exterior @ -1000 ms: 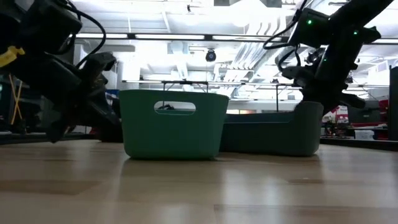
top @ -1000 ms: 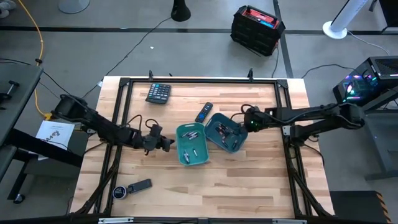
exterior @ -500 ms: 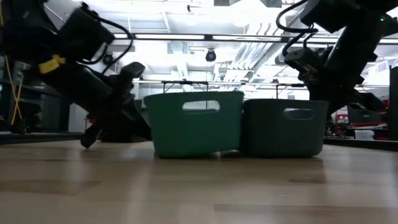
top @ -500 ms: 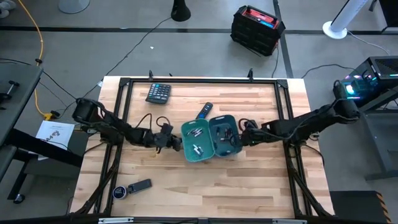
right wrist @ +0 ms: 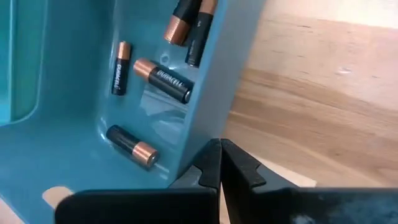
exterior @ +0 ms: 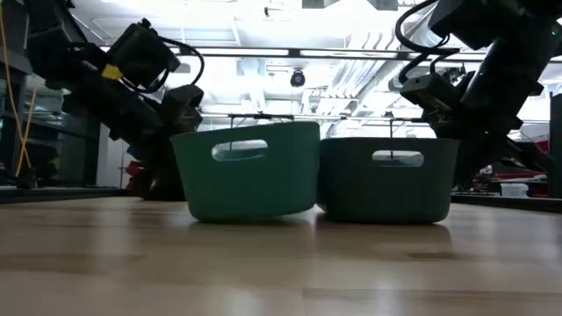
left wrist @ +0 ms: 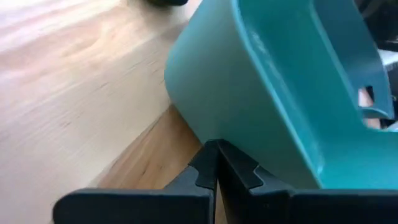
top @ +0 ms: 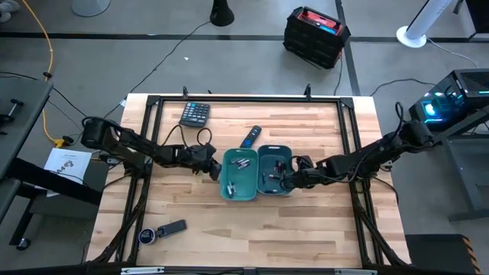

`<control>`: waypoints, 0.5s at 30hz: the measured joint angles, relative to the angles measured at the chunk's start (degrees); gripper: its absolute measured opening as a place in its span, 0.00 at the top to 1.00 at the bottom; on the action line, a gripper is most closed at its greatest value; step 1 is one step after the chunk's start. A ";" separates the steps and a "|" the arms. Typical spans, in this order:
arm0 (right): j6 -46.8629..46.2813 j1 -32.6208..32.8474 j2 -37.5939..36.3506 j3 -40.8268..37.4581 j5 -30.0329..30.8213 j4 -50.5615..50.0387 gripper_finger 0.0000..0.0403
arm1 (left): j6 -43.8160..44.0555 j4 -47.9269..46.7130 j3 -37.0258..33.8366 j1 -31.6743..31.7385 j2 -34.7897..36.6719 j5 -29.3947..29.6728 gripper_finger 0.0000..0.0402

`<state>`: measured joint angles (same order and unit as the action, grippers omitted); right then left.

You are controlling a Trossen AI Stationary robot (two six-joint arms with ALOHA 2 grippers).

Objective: Sort batteries
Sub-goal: Adjust the bins, then return to Home Position

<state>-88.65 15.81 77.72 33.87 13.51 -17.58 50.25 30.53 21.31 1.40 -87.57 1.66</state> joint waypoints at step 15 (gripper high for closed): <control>2.49 -1.20 -4.71 0.32 0.63 -10.35 1.00 | -9.90 -17.70 0.15 3.18 16.45 1.75 1.00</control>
<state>-86.16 14.61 73.01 34.18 14.15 -27.93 40.35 12.82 21.46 4.58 -71.13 3.41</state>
